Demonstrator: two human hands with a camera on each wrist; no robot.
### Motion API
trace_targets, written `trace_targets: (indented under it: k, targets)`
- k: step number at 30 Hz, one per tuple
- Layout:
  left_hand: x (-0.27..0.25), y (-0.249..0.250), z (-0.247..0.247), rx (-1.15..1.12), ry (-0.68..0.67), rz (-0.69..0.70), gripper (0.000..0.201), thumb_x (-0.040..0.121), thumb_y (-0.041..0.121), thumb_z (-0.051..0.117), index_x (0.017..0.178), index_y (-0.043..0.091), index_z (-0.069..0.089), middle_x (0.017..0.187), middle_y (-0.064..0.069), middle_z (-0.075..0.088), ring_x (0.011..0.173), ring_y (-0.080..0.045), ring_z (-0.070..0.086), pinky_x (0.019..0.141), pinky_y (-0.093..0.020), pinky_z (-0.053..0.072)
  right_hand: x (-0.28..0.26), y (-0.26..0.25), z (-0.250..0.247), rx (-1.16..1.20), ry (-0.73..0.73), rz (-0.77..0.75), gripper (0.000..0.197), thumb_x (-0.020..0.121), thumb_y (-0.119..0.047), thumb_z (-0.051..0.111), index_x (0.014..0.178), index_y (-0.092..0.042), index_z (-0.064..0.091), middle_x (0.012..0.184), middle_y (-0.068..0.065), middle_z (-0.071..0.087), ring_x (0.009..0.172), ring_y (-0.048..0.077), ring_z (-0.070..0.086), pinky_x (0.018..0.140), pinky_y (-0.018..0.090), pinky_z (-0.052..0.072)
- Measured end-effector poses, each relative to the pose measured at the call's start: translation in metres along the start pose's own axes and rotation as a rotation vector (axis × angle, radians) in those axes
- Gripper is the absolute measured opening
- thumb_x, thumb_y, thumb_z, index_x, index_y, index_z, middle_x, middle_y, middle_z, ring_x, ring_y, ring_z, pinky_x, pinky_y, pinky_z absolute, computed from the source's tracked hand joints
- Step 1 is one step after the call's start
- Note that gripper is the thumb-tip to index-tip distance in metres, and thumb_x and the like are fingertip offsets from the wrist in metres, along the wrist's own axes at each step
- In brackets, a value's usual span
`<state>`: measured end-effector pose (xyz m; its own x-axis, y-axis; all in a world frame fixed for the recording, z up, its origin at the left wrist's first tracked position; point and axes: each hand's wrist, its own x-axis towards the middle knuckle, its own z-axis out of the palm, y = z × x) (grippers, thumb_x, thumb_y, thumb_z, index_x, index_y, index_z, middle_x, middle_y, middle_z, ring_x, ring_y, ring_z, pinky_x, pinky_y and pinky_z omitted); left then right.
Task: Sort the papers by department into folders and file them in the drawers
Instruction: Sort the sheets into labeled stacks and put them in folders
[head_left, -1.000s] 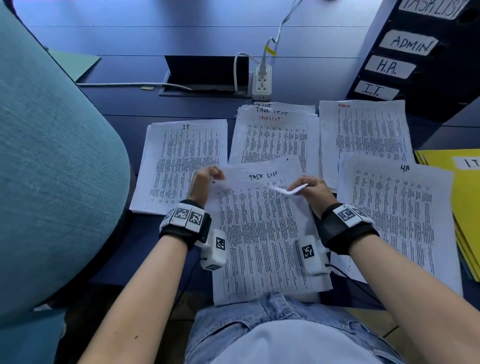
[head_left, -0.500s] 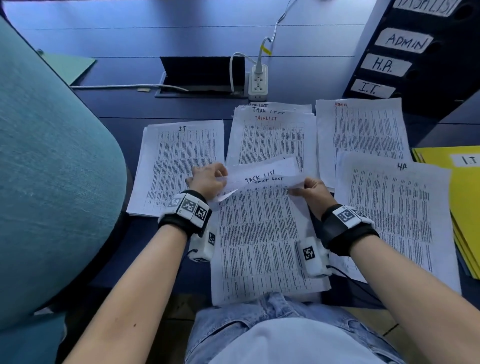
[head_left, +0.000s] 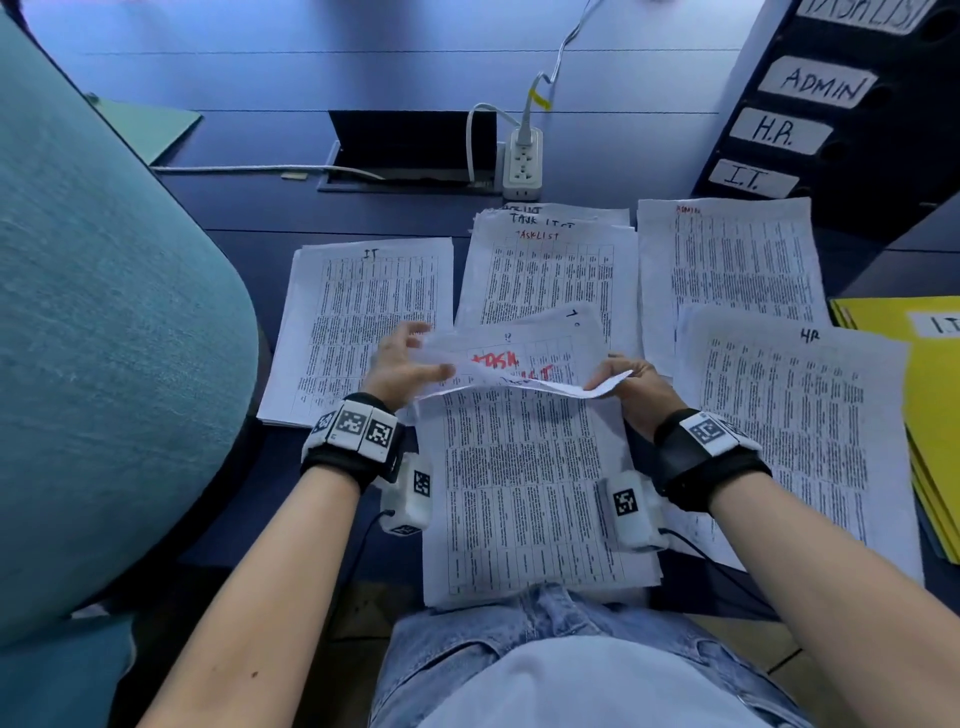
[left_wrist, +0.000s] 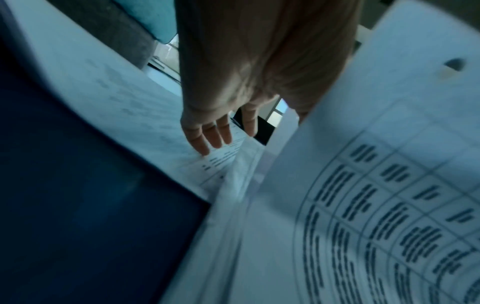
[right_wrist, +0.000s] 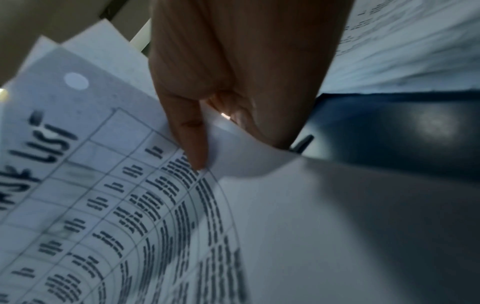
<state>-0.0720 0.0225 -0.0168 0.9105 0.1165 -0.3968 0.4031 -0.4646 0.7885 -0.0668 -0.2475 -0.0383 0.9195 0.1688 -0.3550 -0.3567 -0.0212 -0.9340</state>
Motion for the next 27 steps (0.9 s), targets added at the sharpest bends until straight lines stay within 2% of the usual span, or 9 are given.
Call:
trace_targets:
  k: [3, 6, 7, 9, 12, 14, 19, 24, 27]
  targets:
    - [-0.003, -0.013, 0.007, 0.079, 0.120, -0.163, 0.090, 0.065, 0.027, 0.082, 0.135, 0.013, 0.027, 0.133, -0.015, 0.031, 0.124, -0.028, 0.033, 0.108, -0.047, 0.032, -0.003, -0.002, -0.003, 0.048, -0.006, -0.014, 0.026, 0.051, -0.003, 0.047, 0.035, -0.016, 0.062, 0.039, -0.009, 0.053, 0.040, -0.001, 0.049, 0.048, 0.009, 0.038]
    - [-0.007, -0.019, 0.008, -0.218, -0.017, -0.134, 0.092, 0.066, 0.018, 0.081, 0.134, 0.008, 0.020, 0.133, -0.020, 0.041, 0.118, -0.031, 0.047, 0.101, -0.049, 0.041, -0.008, -0.007, -0.005, 0.123, -0.066, -0.029, 0.028, 0.029, -0.031, 0.081, 0.034, -0.014, 0.059, 0.038, -0.004, 0.052, 0.037, 0.001, 0.048, 0.046, 0.013, 0.037]
    - [-0.010, -0.020, 0.007, -0.307, -0.056, -0.140, 0.105, 0.056, 0.030, 0.087, 0.134, 0.008, 0.020, 0.130, -0.021, 0.046, 0.114, -0.033, 0.052, 0.098, -0.050, 0.044, -0.005, -0.004, -0.008, 0.130, -0.059, -0.036, 0.037, 0.026, -0.039, 0.083, 0.035, -0.013, 0.059, 0.038, -0.004, 0.052, 0.036, 0.001, 0.047, 0.044, 0.011, 0.036]
    - [-0.012, -0.027, 0.006, -0.390, -0.120, -0.163, 0.134, 0.024, 0.067, 0.082, 0.131, 0.006, 0.030, 0.120, -0.021, 0.054, 0.105, -0.034, 0.057, 0.090, -0.048, 0.048, 0.000, 0.003, -0.012, 0.180, 0.000, -0.004, 0.013, 0.048, -0.014, 0.071, 0.042, -0.010, 0.061, 0.043, -0.005, 0.054, 0.039, 0.001, 0.049, 0.045, 0.009, 0.037]
    - [-0.021, -0.039, 0.012, -0.626, -0.355, -0.171, 0.112, 0.026, 0.078, 0.073, 0.110, 0.006, 0.057, 0.094, -0.018, 0.068, 0.079, -0.028, 0.068, 0.065, -0.037, 0.057, 0.007, 0.009, -0.016, 0.355, 0.155, 0.087, 0.017, 0.075, 0.012, 0.047, 0.071, -0.002, 0.056, 0.060, 0.003, 0.065, 0.055, 0.011, 0.064, 0.061, 0.020, 0.050]
    - [-0.024, -0.047, 0.020, -0.741, -0.402, -0.206, 0.100, 0.031, 0.077, 0.071, 0.105, 0.011, 0.061, 0.081, -0.012, 0.072, 0.069, -0.023, 0.070, 0.058, -0.035, 0.058, 0.001, 0.007, -0.015, 0.376, 0.141, 0.120, 0.020, 0.084, 0.015, 0.043, 0.079, 0.000, 0.055, 0.058, 0.001, 0.068, 0.052, 0.011, 0.065, 0.054, 0.020, 0.052]
    - [-0.018, -0.055, 0.034, -0.653, -0.296, -0.244, 0.051, 0.097, 0.046, 0.024, 0.112, 0.007, 0.054, 0.076, -0.004, 0.072, 0.068, -0.017, 0.069, 0.068, -0.036, 0.056, -0.019, -0.006, -0.007, -0.098, 0.003, 0.122, 0.015, 0.076, 0.000, 0.071, 0.069, -0.001, 0.058, 0.045, -0.009, 0.060, 0.045, 0.003, 0.059, 0.057, 0.013, 0.046]
    - [-0.022, -0.040, 0.034, -0.725, -0.413, -0.192, 0.069, 0.073, 0.068, 0.052, 0.106, 0.008, 0.061, 0.094, -0.013, 0.069, 0.080, -0.025, 0.069, 0.076, -0.044, 0.055, -0.029, -0.029, 0.003, 0.126, 0.273, 0.127, 0.010, 0.085, -0.001, 0.061, 0.081, -0.004, 0.052, 0.111, 0.024, 0.062, 0.109, 0.033, 0.058, 0.075, 0.039, 0.049]
    - [-0.018, -0.029, 0.017, -0.851, -0.432, 0.312, 0.049, 0.094, 0.037, 0.046, 0.112, -0.007, 0.057, 0.109, -0.032, 0.058, 0.092, -0.036, 0.064, 0.091, -0.048, 0.046, -0.024, -0.049, 0.006, 0.172, 0.280, 0.096, 0.007, 0.088, -0.001, 0.057, 0.083, -0.001, 0.052, 0.121, 0.024, 0.056, 0.115, 0.038, 0.052, 0.093, 0.046, 0.045]
